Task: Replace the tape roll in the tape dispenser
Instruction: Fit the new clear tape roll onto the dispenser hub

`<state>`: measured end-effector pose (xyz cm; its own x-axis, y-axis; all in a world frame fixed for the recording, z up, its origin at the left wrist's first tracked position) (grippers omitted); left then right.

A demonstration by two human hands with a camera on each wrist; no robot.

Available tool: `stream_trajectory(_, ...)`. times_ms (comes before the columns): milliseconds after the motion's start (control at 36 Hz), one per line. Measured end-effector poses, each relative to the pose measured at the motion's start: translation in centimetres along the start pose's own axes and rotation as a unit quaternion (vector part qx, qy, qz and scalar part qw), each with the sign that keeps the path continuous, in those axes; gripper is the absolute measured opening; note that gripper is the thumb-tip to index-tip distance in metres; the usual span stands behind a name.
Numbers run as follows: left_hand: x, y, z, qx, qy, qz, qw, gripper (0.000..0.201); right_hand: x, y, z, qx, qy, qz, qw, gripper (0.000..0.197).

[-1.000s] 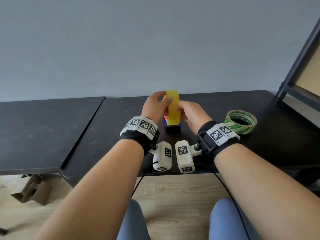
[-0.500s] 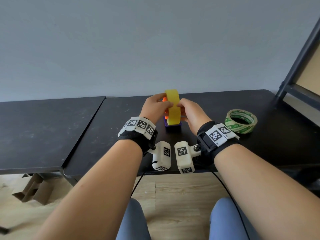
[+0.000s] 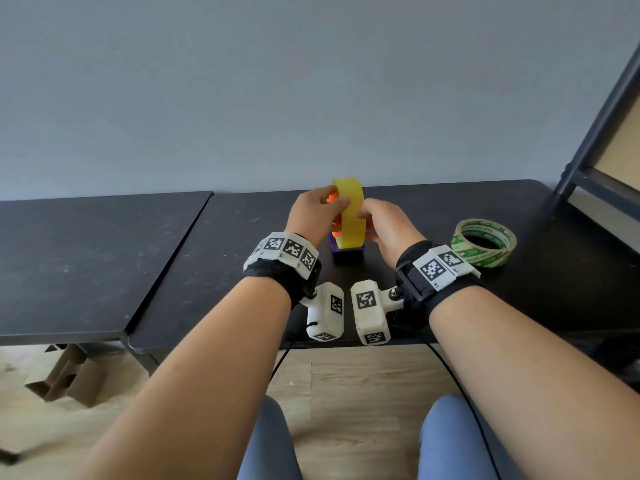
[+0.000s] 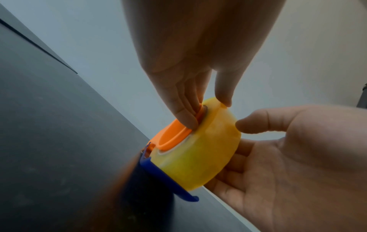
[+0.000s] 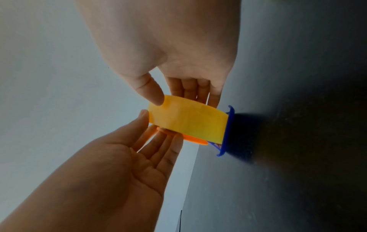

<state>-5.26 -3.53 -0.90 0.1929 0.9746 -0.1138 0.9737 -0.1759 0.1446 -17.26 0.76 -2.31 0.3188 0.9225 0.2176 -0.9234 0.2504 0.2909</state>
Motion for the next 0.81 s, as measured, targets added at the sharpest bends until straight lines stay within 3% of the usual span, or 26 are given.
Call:
stream_trajectory(83,0.2,-0.1,-0.4,-0.018,-0.015,-0.004,1.0,0.036,-0.4,0.1,-0.4,-0.002,0.0,-0.006,1.0,0.044)
stream_trajectory(167,0.4,0.0,-0.9,-0.032,-0.032,-0.002,0.999,0.017,-0.7,0.0,-0.6,-0.002,0.004,-0.006,1.0,0.048)
stream_trajectory(250,0.1,0.0,-0.7,-0.046,-0.035,0.003,0.998,0.026,-0.4,0.0,-0.4,-0.002,0.008,-0.008,1.0,0.055)
stream_trajectory(305,0.0,0.2,-0.6,-0.041,-0.027,0.007,0.999,0.028,0.0,-0.1,-0.2,0.002,0.007,-0.007,1.0,0.051)
stream_trajectory(444,0.1,0.3,-0.5,0.001,0.009,0.043,0.999,0.018,0.6,-0.4,0.2,0.002,0.003,0.004,1.0,0.011)
stream_trajectory(500,0.4,0.2,-0.5,0.016,0.024,0.062,0.998,0.013,0.6,-0.5,0.3,-0.004,0.008,0.01,1.0,0.011)
stream_trajectory(583,0.6,0.3,-0.4,0.011,0.031,0.076,0.997,0.019,0.8,-0.5,0.4,-0.015,0.011,0.013,1.0,0.018)
stream_trajectory(805,0.8,0.0,-0.8,-0.024,0.0,0.069,0.997,0.034,0.9,-0.3,0.5,-0.015,0.01,0.004,1.0,0.015)
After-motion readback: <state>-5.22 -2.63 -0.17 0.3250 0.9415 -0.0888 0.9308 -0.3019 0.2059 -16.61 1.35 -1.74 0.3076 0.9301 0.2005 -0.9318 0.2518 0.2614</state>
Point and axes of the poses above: each hand's wrist, its own x-axis away from the middle knuckle, its own y-axis out of the back of the hand, z = x × y, the point moved 5 cm from there along -x, towards the middle knuckle, and after that the axes turned 12 degrees about x, right-handed, at the moved point
